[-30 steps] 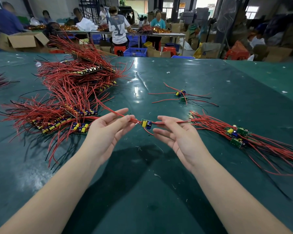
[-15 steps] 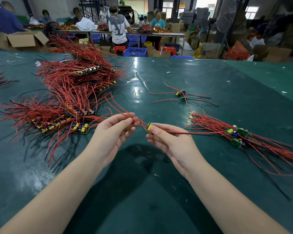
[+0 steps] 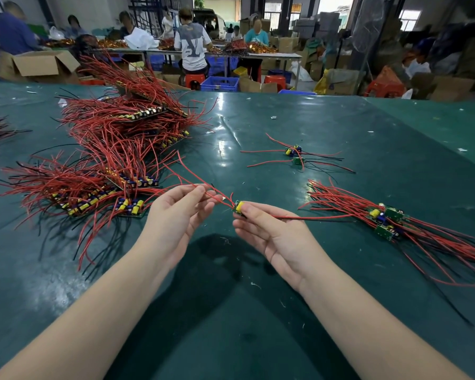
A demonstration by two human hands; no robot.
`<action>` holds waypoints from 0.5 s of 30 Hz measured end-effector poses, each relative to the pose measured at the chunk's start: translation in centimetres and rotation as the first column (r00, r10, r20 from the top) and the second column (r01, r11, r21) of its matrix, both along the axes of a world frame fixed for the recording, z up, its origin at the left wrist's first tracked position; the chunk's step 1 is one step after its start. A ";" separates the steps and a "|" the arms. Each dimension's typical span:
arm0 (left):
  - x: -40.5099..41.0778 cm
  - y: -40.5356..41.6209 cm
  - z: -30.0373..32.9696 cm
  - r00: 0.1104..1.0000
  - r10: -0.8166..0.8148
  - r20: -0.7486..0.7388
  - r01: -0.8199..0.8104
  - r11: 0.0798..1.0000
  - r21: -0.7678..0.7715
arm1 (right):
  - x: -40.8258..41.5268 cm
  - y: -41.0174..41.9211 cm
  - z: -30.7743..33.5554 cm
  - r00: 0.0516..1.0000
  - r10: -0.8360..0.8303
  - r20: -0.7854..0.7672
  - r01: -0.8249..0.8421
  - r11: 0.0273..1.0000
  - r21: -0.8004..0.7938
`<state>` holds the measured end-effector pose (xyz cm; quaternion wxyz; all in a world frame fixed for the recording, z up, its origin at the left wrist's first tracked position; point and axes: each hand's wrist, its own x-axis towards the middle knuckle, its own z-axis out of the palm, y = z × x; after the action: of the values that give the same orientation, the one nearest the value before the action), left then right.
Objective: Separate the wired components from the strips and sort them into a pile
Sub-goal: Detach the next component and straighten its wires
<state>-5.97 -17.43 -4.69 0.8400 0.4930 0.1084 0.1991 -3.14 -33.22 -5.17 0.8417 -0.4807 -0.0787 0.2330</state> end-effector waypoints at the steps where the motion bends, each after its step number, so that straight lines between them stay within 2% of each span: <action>1: 0.0 0.0 0.0 1.000 -0.002 0.008 0.002 1.000 -0.005 | 0.0 0.0 0.0 1.000 0.005 -0.007 -0.005 1.000 0.000; 7: 0.0 0.3 0.2 0.999 0.019 0.044 -0.016 0.997 -0.073 | 0.1 -0.3 0.0 0.999 -0.015 -0.030 0.015 1.000 -0.004; 15: 0.1 0.4 0.1 0.997 0.077 0.022 -0.075 0.995 -0.059 | -0.1 -0.3 0.3 1.000 0.021 -0.015 -0.021 1.000 -0.021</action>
<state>-5.84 -17.07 -4.55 0.8471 0.4614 0.1229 0.2335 -3.23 -33.52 -4.85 0.8347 -0.4869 -0.0750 0.2463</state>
